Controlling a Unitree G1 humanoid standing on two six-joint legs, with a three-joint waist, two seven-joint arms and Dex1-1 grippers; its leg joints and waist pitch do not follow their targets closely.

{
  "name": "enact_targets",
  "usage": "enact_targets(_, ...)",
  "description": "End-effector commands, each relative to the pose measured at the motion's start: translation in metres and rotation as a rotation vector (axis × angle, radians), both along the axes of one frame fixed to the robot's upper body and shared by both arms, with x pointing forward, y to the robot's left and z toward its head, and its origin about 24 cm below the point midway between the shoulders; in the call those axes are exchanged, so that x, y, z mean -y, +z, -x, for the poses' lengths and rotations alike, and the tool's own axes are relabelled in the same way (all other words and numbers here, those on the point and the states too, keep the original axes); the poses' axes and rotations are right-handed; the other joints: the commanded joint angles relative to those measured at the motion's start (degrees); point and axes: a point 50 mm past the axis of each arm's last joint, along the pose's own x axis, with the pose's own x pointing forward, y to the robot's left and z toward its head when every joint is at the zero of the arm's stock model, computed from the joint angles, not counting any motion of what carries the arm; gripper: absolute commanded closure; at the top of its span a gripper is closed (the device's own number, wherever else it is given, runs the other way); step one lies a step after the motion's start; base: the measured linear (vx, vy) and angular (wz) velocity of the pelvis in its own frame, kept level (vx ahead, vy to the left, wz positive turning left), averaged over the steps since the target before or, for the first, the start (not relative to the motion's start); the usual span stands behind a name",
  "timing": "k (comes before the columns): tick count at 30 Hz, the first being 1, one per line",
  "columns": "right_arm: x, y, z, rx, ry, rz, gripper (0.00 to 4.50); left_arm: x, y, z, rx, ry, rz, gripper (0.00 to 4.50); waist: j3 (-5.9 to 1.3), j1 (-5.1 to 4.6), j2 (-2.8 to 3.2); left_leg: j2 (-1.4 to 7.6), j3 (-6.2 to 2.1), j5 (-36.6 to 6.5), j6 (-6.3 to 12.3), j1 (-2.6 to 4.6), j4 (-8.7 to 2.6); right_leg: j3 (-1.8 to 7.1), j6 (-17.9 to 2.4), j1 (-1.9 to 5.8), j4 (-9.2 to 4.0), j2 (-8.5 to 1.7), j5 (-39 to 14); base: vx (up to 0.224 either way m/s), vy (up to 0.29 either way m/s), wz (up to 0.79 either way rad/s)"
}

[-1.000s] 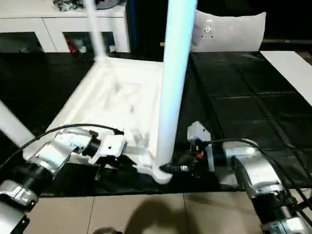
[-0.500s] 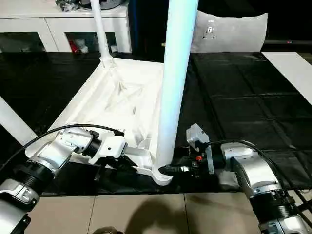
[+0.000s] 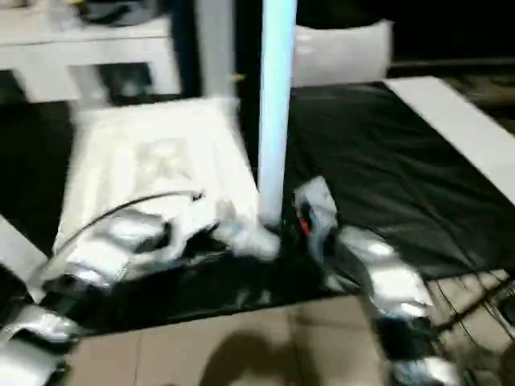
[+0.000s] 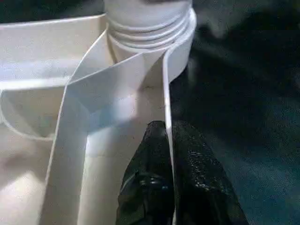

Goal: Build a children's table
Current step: Rotate leg to tighten

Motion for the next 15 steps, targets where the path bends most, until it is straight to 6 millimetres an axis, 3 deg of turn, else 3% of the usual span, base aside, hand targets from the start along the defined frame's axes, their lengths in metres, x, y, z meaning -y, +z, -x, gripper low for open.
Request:
enact_targets(1,-0.021,-0.005,-0.004,-0.031,0.001,0.005,2.51,0.039,0.008,0.010,0.001,-0.129,0.078,4.50,-2.73,0.65,-0.55,3.07,-1.68,-10.12,1.49,-0.46,-4.29,3.73,-8.84,2.34,-6.20,-5.02,-17.78,0.000,0.000,0.00)
enact_targets(2,-0.027,-0.005,-0.006,-0.019,-0.049,-0.015,2.51,0.046,0.012,0.005,0.028,-0.062,0.085,4.50,-2.86,0.64,-0.36,3.18,-1.47,-8.55,1.92,-0.43,-4.15,3.86,-9.99,2.25,-5.78,-4.96,-13.94,0.000,0.000,0.00)
enact_targets(5,-0.030,-0.003,-0.007,0.002,-0.076,-0.044,1.84,0.046,0.011,0.004,0.047,-0.031,0.058,4.50,-3.28,0.91,-0.47,2.95,-1.46,-4.32,3.38,-0.93,-3.85,3.74,-11.06,2.83,-5.19,-4.93,-7.46,0.000,0.000,0.00)
enact_targets(8,-0.027,-0.001,-0.006,0.018,-0.084,-0.050,1.73,0.041,0.009,0.005,0.050,-0.033,0.035,4.50,-3.47,1.25,-0.17,3.30,-1.42,-2.30,5.03,-0.79,-3.68,3.78,-12.79,2.69,-4.51,-4.90,-1.27,0.000,0.000,0.00)
enact_targets(9,-0.024,-0.001,-0.006,0.025,-0.086,-0.049,1.48,0.039,0.008,0.006,0.050,-0.033,0.030,4.50,-3.42,1.44,0.01,3.34,-1.42,-2.40,5.26,-0.79,-3.70,3.77,-13.30,2.71,-4.38,-4.90,-0.07,0.000,0.000,0.00)
enact_targets(13,-0.013,0.001,-0.004,0.051,-0.074,-0.047,1.20,0.032,0.007,0.005,0.051,-0.027,0.014,4.50,-3.40,1.77,-0.06,3.53,-1.42,-3.21,5.39,-0.66,-3.78,3.75,-13.78,2.88,-4.31,-5.00,0.95,0.000,0.000,0.00)
enact_targets(15,0.004,0.004,0.001,0.079,-0.025,-0.034,1.06,0.022,0.004,0.006,0.055,-0.048,-0.011,4.50,-3.39,2.01,0.00,3.54,-1.41,-3.97,5.62,-0.59,-3.74,3.77,-13.58,3.03,-4.39,-5.06,1.31,0.000,0.000,0.00)
